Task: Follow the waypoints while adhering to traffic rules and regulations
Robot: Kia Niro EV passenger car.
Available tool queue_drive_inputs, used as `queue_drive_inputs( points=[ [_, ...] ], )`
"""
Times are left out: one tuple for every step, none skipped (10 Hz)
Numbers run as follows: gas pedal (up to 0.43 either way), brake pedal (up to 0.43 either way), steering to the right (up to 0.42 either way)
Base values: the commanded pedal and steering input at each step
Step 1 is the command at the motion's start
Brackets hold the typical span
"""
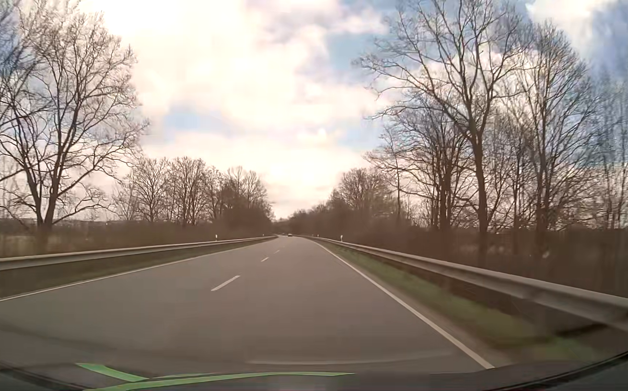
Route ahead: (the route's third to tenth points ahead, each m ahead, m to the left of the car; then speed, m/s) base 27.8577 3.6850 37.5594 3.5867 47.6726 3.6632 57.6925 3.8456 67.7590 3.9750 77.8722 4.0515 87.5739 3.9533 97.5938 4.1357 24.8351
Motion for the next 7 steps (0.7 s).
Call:
queue_drive_inputs(
  points=[
    [0.248,0.0,-0.002],
    [0.248,0.0,-0.002],
    [0.248,0.0,-0.002],
    [0.248,0.0,-0.002],
    [0.248,0.0,-0.002],
    [0.248,0.0,-0.002],
    [0.248,0.0,-0.002]
  ],
)
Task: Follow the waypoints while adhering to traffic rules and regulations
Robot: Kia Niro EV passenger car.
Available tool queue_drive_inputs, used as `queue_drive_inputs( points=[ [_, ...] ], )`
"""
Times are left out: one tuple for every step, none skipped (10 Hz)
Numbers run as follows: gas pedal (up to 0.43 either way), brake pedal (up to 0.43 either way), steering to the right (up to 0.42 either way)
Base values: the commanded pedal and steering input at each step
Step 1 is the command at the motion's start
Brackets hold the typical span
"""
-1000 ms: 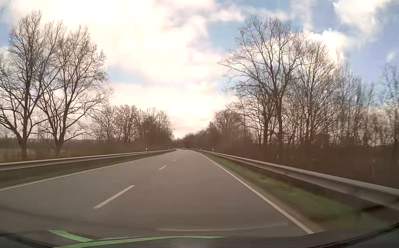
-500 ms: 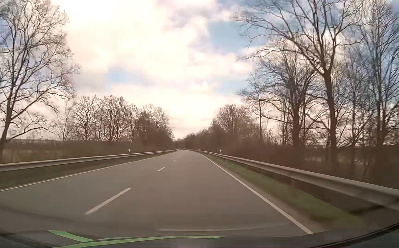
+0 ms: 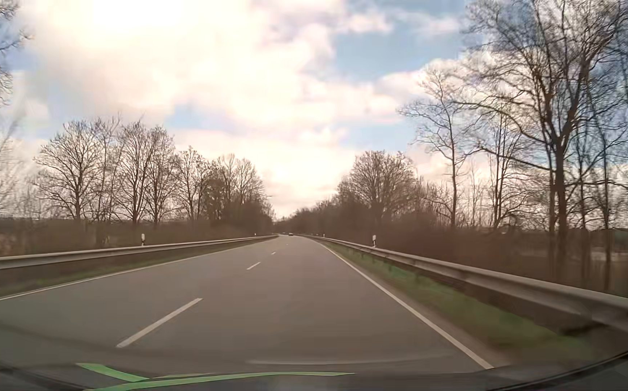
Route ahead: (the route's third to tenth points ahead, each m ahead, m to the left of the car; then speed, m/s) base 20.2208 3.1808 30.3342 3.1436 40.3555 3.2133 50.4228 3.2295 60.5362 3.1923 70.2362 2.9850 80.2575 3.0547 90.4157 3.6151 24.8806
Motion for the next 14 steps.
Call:
queue_drive_inputs(
  points=[
    [0.248,0.0,-0.003],
    [0.248,0.0,-0.002],
    [0.248,0.0,-0.002],
    [0.248,0.0,-0.002],
    [0.248,0.0,-0.002],
    [0.248,0.0,-0.002],
    [0.248,0.0,-0.002],
    [0.248,0.0,-0.002],
    [0.248,0.0,-0.002],
    [0.248,0.0,-0.002],
    [0.248,0.0,-0.002],
    [0.248,0.0,-0.002],
    [0.248,0.0,-0.002],
    [0.248,0.0,-0.002]
  ],
)
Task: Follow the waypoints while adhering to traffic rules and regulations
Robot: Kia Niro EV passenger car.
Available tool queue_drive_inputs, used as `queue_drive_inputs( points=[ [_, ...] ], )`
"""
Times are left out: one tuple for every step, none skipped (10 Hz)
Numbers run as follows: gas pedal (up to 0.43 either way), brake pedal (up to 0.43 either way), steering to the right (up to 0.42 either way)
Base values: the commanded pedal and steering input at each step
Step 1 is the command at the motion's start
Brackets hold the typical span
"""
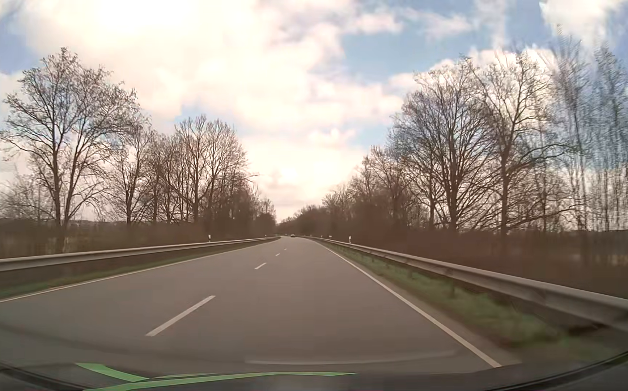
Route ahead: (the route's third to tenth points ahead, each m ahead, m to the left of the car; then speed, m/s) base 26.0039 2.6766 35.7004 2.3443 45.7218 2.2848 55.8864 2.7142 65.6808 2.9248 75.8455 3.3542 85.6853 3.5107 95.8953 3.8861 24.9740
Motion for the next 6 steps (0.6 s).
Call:
queue_drive_inputs(
  points=[
    [0.248,0.0,-0.002],
    [0.248,0.0,-0.002],
    [0.248,0.0,-0.002],
    [0.248,0.0,-0.002],
    [0.248,0.0,-0.002],
    [0.248,0.0,-0.002]
  ],
)
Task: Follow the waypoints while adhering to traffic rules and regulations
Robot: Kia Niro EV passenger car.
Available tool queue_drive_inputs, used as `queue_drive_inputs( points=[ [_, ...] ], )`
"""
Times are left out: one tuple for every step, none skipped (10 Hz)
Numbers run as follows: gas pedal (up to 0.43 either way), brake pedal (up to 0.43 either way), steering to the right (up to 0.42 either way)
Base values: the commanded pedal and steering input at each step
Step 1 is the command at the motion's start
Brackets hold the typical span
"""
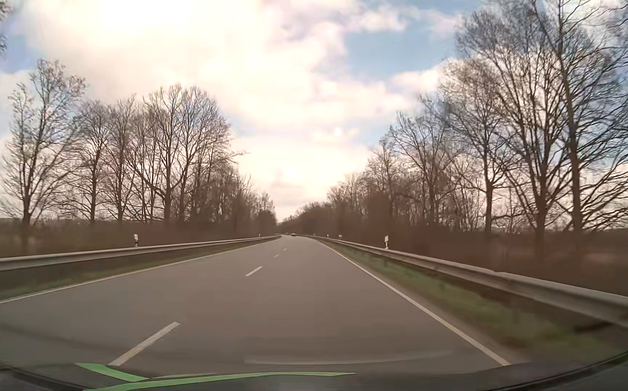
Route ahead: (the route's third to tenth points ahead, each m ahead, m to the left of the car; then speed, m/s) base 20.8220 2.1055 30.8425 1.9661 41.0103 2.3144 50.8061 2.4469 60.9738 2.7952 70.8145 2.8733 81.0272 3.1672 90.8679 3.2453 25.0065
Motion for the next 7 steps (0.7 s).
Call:
queue_drive_inputs(
  points=[
    [0.248,0.0,-0.002],
    [0.248,0.0,-0.001],
    [0.248,0.0,-0.001],
    [0.248,0.0,-0.001],
    [0.248,0.0,-0.001],
    [0.248,0.0,-0.001],
    [0.248,0.0,-0.001]
  ],
)
